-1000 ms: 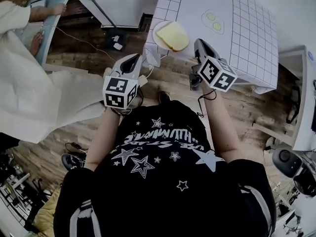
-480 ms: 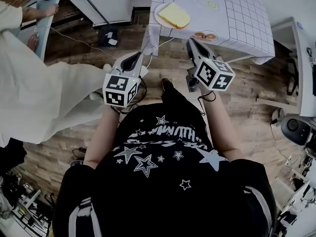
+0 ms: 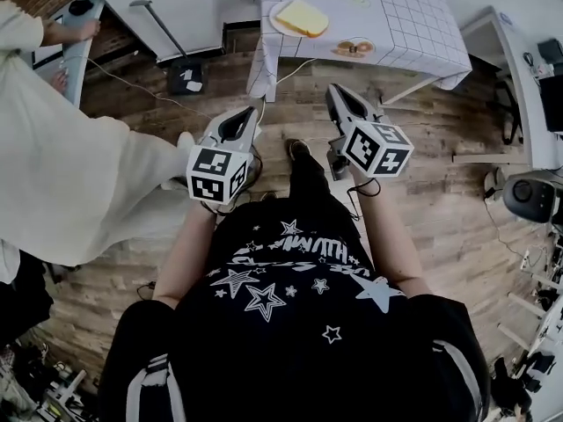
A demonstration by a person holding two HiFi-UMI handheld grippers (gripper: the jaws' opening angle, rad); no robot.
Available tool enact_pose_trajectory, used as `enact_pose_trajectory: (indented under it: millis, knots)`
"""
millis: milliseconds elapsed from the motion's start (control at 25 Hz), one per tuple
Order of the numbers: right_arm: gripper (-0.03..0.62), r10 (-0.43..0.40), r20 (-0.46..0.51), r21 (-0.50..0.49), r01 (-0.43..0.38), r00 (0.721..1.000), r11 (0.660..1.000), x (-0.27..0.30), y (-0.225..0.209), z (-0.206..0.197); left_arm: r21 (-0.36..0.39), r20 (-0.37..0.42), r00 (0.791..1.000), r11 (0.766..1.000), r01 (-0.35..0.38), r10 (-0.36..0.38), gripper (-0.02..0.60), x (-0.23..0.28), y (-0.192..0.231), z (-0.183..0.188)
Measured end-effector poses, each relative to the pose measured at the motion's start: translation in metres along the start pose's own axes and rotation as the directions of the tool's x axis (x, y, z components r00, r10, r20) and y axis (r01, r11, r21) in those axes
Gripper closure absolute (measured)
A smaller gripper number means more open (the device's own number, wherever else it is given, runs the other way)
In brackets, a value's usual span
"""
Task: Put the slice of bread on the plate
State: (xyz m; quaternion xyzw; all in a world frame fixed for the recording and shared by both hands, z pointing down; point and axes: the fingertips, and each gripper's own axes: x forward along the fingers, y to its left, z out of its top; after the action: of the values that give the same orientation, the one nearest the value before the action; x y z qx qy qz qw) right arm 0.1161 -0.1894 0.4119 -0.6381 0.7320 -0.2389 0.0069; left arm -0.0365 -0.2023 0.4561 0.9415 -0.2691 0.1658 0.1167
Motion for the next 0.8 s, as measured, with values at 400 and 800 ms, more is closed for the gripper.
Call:
enact_pose_trajectory:
  millis: [400, 800]
  knots:
    - [0.580, -0.074, 0.028, 0.016, 0.073, 0.997, 0.997, -0.068, 0.015, -0.029, 0.053, 0.023, 0.992, 0.991, 0.121, -0.123, 0.572, -0.017, -0.049, -0.003]
    - [0.580, -0.087, 0.114, 0.002, 0.088, 0.990, 0.996, -0.145, 0.037, -0.033, 0.084, 0.060, 0.989, 0.988, 0.130, -0.135, 0.572, -0.058, -0.112, 0.007]
